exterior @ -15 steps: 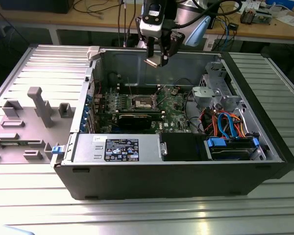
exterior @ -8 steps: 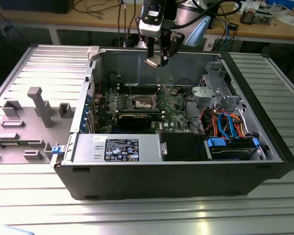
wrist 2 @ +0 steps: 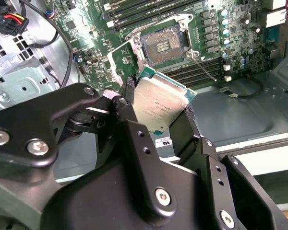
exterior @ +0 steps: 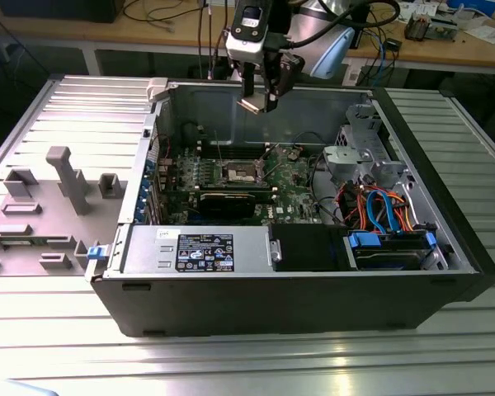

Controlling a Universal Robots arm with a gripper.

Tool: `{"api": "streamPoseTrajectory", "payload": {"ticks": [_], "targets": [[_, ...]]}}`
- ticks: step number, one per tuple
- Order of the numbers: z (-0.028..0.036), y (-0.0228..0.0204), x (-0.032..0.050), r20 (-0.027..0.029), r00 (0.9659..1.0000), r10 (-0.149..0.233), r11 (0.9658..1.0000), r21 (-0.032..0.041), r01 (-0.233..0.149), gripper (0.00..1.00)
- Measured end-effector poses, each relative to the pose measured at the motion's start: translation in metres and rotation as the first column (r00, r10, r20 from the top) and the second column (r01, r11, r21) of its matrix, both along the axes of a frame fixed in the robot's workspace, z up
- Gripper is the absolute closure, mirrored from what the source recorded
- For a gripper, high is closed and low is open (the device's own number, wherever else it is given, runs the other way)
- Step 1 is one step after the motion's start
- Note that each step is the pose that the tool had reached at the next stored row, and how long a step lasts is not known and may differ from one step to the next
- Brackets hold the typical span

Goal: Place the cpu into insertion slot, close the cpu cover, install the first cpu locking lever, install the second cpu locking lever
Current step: 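Place the cpu into insertion slot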

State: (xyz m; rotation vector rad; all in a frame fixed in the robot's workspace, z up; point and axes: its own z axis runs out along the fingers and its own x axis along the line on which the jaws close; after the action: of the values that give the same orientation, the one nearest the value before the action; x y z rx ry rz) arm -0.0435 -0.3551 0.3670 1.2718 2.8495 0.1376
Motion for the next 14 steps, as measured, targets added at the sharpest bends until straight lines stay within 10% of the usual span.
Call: {"api": "streamPoseTrajectory", "payload": {"ticks": [14], "targets": [[-0.0001, 0.0, -0.0001, 0.0001, 1.0, -0.009, 1.0, 0.0002, 0.009, 0.46]]}}
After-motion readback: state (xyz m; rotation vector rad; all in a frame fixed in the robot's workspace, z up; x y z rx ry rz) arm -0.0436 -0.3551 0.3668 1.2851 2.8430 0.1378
